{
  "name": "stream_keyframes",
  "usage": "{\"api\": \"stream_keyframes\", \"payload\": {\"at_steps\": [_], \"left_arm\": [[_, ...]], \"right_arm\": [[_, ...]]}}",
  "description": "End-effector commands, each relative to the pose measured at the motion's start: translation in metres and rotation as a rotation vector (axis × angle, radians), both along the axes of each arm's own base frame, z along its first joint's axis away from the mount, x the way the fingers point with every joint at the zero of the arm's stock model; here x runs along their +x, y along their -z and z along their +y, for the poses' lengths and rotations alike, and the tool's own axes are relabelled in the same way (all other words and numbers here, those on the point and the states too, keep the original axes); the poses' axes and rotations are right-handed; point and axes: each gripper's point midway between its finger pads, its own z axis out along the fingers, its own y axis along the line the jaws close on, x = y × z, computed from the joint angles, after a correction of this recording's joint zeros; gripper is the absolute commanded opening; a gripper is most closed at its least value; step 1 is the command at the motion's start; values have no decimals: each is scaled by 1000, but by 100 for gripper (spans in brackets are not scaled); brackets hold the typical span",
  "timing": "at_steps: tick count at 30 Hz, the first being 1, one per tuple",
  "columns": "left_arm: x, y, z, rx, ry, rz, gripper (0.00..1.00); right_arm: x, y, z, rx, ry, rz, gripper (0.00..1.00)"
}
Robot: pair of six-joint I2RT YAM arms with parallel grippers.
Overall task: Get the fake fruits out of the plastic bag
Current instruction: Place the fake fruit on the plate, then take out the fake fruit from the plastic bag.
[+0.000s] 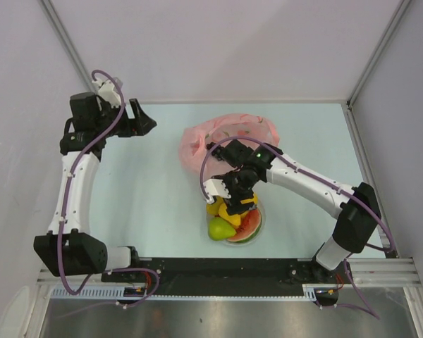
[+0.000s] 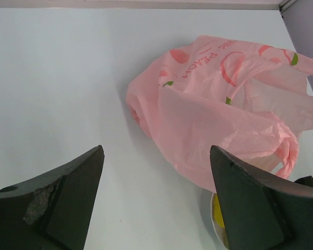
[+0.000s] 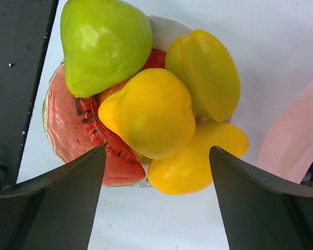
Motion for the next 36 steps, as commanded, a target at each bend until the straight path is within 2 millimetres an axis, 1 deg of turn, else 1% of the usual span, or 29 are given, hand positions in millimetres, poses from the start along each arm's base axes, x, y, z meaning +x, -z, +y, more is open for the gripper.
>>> {"api": "stream_keyframes", "payload": {"at_steps": [1,4,5,6,7,8,9,11,12,13,14,15,16,18,19,20,22,24,25,26,27,28,29,31,32,33,34,35,36], "left_arm": [[4,-16,-10,-27,25,-32,88],[1,-17,-17,-31,50,-33,88],[0,-20,-18,-30,61,-44,88],[-4,-23,-24,-35,91,-57,88],[-7,-28,-30,-31,131,-89,88],[-14,-36,-35,-31,167,-125,88],[-26,-41,-48,-56,260,-148,89],[-45,-55,-64,-44,381,-224,89],[-57,-59,-72,-59,457,-240,89],[-70,-56,-85,-39,535,-243,90],[-78,-54,-90,-38,577,-240,90],[-84,-55,-95,-34,616,-237,90],[-99,-47,-104,-29,683,-203,90],[-108,-41,-114,-30,742,-159,89],[-119,-33,-123,-25,788,-122,89],[-123,-30,-128,-23,807,-102,89],[-129,-20,-143,-26,845,-67,87],[-119,-3,-146,12,788,-32,86],[-114,-3,-154,20,770,-50,86],[-102,2,-152,62,707,-55,86],[-95,5,-154,75,686,-55,85],[-87,7,-158,92,667,-65,86],[-76,13,-156,124,624,-57,86],[-66,12,-160,141,605,-61,85],[-58,21,-162,151,598,-36,84],[-53,20,-164,161,589,-43,80],[-48,25,-164,167,587,-38,76],[-44,32,-165,174,585,-21,63],[-42,35,-165,180,585,-16,55]], "right_arm": [[0,-22,0,59,-11,-46,87],[14,-56,4,162,13,-151,87],[21,-66,6,193,29,-186,86],[33,-76,1,212,67,-216,86],[41,-94,0,251,100,-249,86],[50,-107,0,289,144,-267,85],[65,-116,-8,313,210,-278,82],[86,-142,-12,387,293,-308,79],[91,-146,-14,420,370,-268,76],[110,-149,-28,436,454,-267,75],[123,-154,-31,474,511,-266,74],[130,-154,-34,498,590,-222,73],[144,-155,-44,513,660,-208,72],[162,-155,-42,550,720,-178,66],[168,-155,-42,569,781,-137,64],[178,-150,-36,581,799,-118,63],[186,-151,-27,610,833,-64,54],[195,-143,-14,623,846,-13,45],[197,-139,-8,623,852,7,44],[200,-136,-1,629,874,30,44],[206,-122,5,609,894,51,43],[209,-116,8,603,908,58,44],[212,-109,12,593,911,60,49],[216,-84,17,547,903,76,54],[218,-77,18,525,885,60,61],[218,-70,20,511,864,57,64],[218,-52,22,470,851,74,66],[220,-45,22,454,834,63,68],[221,-37,24,434,799,43,68]]}}
